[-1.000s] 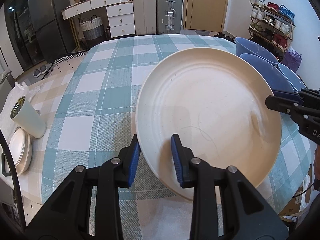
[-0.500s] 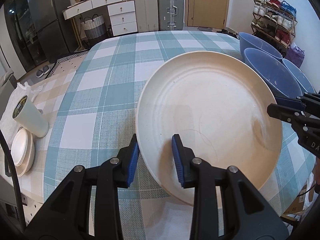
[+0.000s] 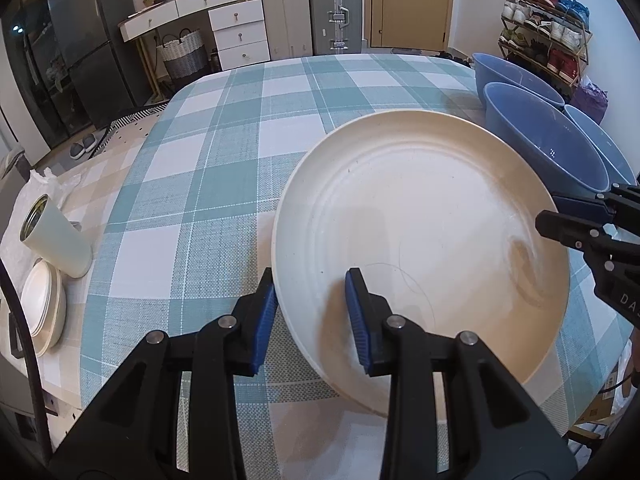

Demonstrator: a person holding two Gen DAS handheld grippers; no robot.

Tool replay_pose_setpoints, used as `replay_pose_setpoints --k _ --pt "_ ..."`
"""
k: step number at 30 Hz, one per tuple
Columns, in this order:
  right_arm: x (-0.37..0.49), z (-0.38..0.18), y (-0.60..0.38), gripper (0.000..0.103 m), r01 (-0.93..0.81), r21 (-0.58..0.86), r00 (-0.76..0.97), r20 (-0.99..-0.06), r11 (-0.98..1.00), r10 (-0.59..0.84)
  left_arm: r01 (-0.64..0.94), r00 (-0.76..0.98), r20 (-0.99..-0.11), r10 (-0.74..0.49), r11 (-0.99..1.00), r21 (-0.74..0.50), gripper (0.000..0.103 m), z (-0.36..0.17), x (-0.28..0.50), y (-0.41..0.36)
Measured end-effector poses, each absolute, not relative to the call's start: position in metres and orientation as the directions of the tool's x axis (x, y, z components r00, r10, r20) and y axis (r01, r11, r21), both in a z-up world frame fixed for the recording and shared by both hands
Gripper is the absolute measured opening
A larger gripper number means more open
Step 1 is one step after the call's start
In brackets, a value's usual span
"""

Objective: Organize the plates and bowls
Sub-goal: 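Lower the cream plate onto the other cream plate beside the blue bowls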

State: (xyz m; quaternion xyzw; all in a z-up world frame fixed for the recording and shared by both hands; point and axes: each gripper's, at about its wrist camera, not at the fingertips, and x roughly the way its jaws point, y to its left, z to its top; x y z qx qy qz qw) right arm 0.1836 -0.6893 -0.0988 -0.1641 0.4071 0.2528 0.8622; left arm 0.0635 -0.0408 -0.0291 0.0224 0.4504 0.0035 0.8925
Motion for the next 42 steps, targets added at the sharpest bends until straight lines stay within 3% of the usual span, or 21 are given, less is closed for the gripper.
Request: replay_pose_setpoints --k 25,34,42 --pt "0.181 -0.117 -0.688 0.022 -0.55 -0.16 0.572 -0.788 0.82 0.23 0.024 0.607 -0.789 0.099 0.989 0.143 0.036 -0.046 0.069 -0.065" --pt "0.18 -0.119 -0.686 0.025 -0.553 -0.182 0.578 -0.787 0.813 0.217 0.039 0.609 -0.79 0.065 0.993 0.111 0.04 -0.046 0.069 -0.061" --pt "0.178 -0.116 -0.686 0.029 -0.56 -0.169 0.567 -0.792 0.811 0.226 0.032 0.587 -0.81 0.001 0.999 0.025 0.053 -0.044 0.071 -0.049"
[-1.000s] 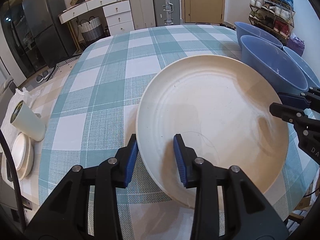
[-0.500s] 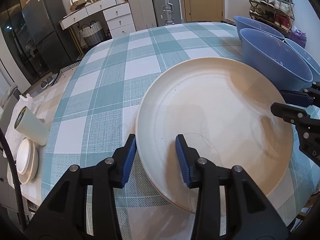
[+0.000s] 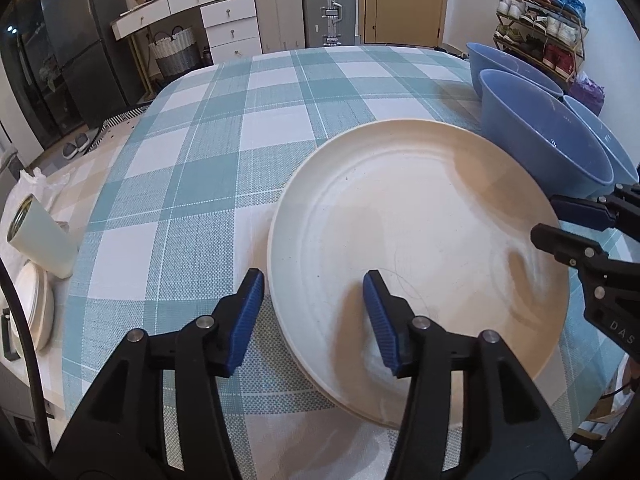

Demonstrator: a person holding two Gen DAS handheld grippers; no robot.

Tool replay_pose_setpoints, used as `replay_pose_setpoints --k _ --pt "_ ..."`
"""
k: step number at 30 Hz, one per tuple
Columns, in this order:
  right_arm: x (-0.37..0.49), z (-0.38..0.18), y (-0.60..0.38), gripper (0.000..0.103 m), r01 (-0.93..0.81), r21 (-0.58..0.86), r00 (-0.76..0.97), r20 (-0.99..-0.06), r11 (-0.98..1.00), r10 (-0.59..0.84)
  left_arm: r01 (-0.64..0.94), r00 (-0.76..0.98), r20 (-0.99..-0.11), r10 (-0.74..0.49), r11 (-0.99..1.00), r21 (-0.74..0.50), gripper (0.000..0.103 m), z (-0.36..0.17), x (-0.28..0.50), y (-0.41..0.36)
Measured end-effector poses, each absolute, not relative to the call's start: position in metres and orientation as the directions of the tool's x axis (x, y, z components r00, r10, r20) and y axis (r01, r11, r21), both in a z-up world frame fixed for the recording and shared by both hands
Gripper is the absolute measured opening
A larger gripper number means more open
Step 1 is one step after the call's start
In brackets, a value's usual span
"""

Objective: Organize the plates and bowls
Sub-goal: 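Lower the cream plate onto the other cream plate beside the blue bowls, then open the left gripper while the right gripper opens, releasing the plate, then move both grippers forward to the rim of the large blue bowl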

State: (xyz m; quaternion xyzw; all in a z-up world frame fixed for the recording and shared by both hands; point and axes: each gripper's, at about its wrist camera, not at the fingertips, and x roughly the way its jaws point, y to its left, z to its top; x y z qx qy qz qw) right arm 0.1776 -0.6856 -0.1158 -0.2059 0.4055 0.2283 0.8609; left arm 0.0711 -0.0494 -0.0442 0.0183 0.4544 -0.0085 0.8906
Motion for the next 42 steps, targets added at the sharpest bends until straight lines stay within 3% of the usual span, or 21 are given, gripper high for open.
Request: replay_pose_setpoints --k 3,4,6,8,10,16,18,19,26,42 --pt "0.174 -0.112 -0.684 0.038 -0.581 -0.154 0.557 -0.791 0.799 0.252 0.026 0.604 -0.797 -0.013 1.0 0.003 0.067 -0.037 0.069 -0.045" --pt "0.171 -0.11 -0.684 0.046 -0.588 -0.147 0.555 -0.789 0.796 0.263 0.024 0.611 -0.791 -0.018 1.0 -0.005 0.073 -0.034 0.067 -0.043" --pt "0.167 -0.106 -0.682 0.056 -0.6 -0.131 0.55 -0.784 0.789 0.288 0.019 0.622 -0.782 -0.021 1.0 -0.012 0.074 -0.028 0.065 -0.04" --pt "0.162 -0.103 -0.68 0.074 -0.615 -0.114 0.539 -0.782 0.78 0.312 0.019 0.626 -0.779 -0.029 1.0 -0.022 0.075 -0.022 0.063 -0.038" --pt "0.158 -0.101 -0.677 0.079 -0.629 -0.105 0.532 -0.78 0.77 0.328 0.023 0.632 -0.774 -0.044 0.999 -0.038 0.076 -0.016 0.061 -0.037" --pt "0.145 -0.093 -0.667 0.085 -0.655 -0.116 0.531 -0.774 0.747 0.345 0.037 0.646 -0.758 -0.091 0.995 -0.088 0.083 0.005 0.05 -0.036" --pt "0.142 -0.088 -0.667 0.087 -0.656 -0.116 0.534 -0.77 0.746 0.349 0.037 0.655 -0.749 -0.1 0.994 -0.101 0.091 0.011 0.047 -0.036" --pt "0.14 -0.085 -0.667 0.089 -0.655 -0.115 0.538 -0.765 0.747 0.355 0.033 0.665 -0.741 -0.097 0.994 -0.101 0.102 0.015 0.045 -0.036" --pt "0.129 -0.059 -0.676 0.096 -0.658 -0.085 0.549 -0.734 0.748 0.399 0.031 0.695 -0.711 -0.107 0.992 -0.119 0.101 0.032 0.034 -0.036" --pt "0.137 -0.018 -0.712 0.098 -0.621 -0.086 0.61 -0.677 0.779 0.412 0.054 0.73 -0.671 -0.132 0.989 -0.136 0.101 0.064 0.019 -0.053"
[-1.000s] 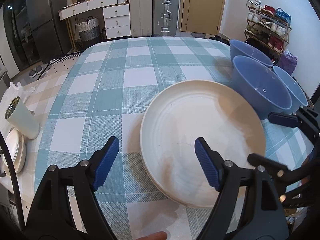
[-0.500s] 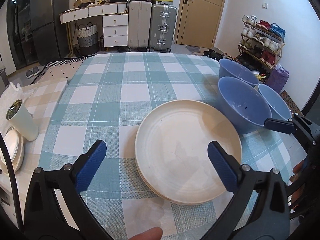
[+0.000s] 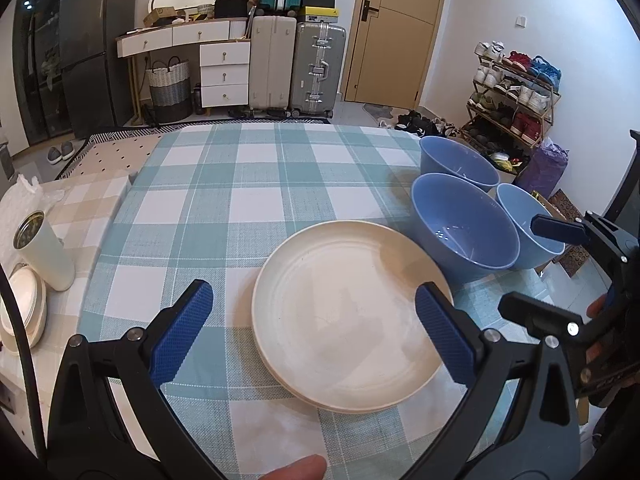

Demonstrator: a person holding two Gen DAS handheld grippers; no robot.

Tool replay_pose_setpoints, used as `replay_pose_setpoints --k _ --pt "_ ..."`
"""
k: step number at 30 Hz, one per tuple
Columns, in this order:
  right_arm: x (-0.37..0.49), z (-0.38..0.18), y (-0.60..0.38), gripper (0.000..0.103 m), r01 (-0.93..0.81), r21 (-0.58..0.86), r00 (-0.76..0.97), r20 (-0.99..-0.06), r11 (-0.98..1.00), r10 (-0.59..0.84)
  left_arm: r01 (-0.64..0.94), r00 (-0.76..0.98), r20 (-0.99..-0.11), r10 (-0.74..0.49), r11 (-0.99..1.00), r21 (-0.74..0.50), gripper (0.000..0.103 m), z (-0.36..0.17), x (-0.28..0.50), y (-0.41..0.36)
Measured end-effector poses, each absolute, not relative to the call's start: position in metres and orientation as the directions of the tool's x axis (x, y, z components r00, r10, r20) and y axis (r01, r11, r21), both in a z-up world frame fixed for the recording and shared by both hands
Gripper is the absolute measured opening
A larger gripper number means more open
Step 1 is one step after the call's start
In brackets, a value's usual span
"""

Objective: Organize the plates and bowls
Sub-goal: 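Move both grippers forward to the rim of the large blue bowl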

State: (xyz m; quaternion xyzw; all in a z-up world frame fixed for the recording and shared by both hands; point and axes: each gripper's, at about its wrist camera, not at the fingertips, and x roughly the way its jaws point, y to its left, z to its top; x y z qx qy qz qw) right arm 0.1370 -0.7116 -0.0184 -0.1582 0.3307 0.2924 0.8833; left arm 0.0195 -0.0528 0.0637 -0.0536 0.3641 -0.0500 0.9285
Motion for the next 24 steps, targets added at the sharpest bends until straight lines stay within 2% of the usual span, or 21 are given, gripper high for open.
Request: replay_pose_setpoints --k 24 --pt "0.176 0.027 -0.787 0.101 -0.525 -0.096 0.701 -0.612 0.846 0.366 0.129 0.738 -0.66 -0.14 0.989 -0.066 0.101 0.1 0.06 -0.127"
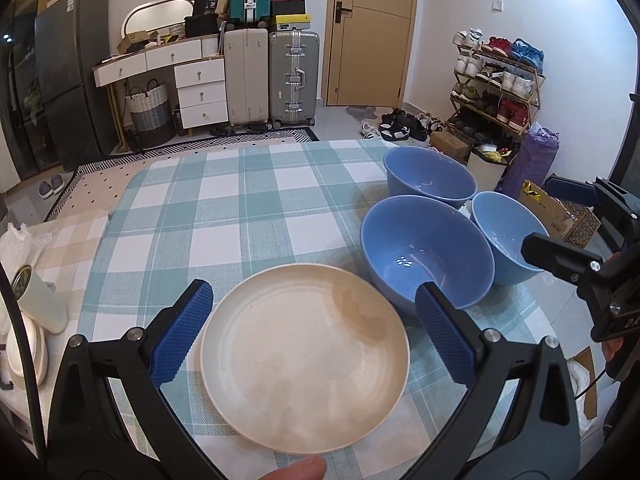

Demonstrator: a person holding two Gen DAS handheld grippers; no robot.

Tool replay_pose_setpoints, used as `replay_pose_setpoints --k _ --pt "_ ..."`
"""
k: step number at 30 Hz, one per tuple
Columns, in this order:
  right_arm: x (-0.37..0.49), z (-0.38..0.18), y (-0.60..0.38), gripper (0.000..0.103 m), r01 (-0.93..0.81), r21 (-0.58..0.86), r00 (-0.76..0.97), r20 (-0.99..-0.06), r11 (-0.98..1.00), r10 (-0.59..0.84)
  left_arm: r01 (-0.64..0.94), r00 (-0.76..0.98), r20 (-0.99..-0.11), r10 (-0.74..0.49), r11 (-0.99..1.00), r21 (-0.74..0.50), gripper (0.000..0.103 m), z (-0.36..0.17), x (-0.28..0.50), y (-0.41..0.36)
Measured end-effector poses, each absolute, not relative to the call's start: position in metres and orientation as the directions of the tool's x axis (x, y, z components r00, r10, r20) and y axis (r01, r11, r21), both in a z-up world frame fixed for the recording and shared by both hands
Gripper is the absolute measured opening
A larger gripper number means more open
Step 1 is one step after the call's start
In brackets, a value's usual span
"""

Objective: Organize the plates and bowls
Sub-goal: 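Move both grippers forward to the rim of the large blue bowl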

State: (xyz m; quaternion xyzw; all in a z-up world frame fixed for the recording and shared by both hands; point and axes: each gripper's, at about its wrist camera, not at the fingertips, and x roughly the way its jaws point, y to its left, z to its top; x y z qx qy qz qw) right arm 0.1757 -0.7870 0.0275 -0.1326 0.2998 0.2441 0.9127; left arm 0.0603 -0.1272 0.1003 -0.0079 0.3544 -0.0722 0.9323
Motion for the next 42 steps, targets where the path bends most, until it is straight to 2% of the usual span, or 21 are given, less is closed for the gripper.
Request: replay_pose_setpoints --k 22,42 --pt "0.217 0.042 -0.835 0.102 -0.448 -0.068 0.735 -0.597 0.891 0.323 0.189 0.728 -0.664 -0.17 0.981 -0.043 0.101 0.114 0.122 -0.179" --pt "0.28 0.049 -0.867 0.102 -0.359 -0.048 0.737 -0.628 0.932 0.251 0.219 0.696 -0.691 -0.198 0.974 -0.058 0.101 0.117 0.192 -0.2"
